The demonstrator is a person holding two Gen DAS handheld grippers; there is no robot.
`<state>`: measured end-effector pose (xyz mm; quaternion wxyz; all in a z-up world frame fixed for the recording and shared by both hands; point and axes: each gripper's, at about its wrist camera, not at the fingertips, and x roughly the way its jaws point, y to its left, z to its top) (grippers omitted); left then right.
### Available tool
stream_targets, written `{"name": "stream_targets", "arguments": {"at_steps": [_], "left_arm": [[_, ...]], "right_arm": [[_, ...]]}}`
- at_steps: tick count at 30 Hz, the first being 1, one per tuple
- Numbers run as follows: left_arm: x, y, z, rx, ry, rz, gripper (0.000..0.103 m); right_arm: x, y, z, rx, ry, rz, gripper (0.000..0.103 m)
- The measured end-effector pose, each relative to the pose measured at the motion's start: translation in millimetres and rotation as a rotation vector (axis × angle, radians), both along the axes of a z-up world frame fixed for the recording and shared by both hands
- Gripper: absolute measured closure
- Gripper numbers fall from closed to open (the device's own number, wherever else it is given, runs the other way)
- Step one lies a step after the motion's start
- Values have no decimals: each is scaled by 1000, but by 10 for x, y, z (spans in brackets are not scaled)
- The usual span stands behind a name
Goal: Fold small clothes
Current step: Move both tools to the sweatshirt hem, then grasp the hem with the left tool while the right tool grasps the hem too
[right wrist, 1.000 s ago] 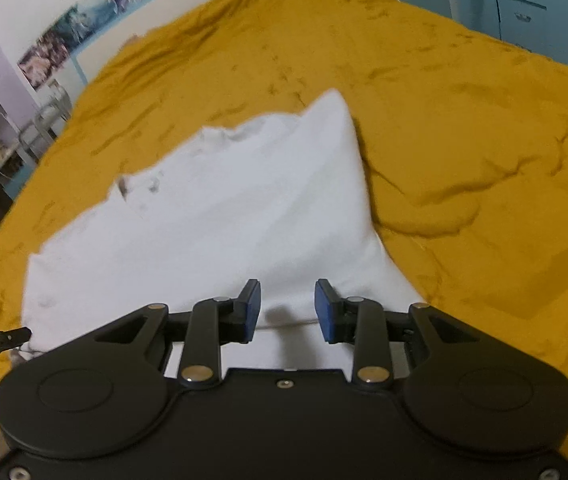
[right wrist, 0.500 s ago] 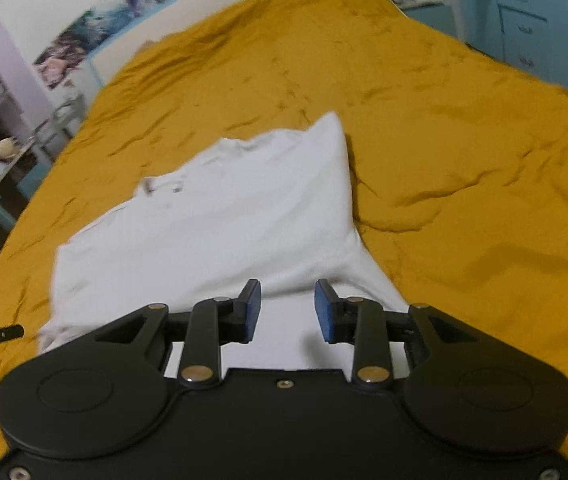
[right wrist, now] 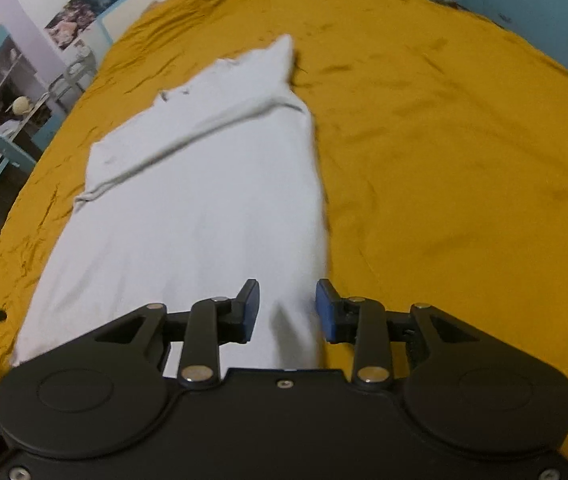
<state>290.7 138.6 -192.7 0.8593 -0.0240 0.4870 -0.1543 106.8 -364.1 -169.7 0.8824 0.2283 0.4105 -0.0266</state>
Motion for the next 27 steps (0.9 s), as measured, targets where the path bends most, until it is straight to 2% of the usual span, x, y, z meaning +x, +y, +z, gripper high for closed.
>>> {"name": "stream_targets", "arguments": {"at_steps": [5,9,13,24,26,27], "left_arm": [[-214,-4,-136,-55,65,-4,65],[-239,-72,-255,-76,93,-12,64],[-204,-113,-326,-131,118,-7,63],[-150,-181,-386,-171,179,-17,63],[-158,-184,-379,-171,180,-23,65],[-156,-192,-378,-167,178,-29,74]], "right_arm": [[-174,-3,-78,95,-2,-16,69],[-191,88,-109,120,1,0,68],[-162,108,-174,165,9,-5,68],[-182,122,-232,188,37,1,68],[-179,127,-227,190,36,12,69],[-181,138,-223,183,33,14,75]]}}
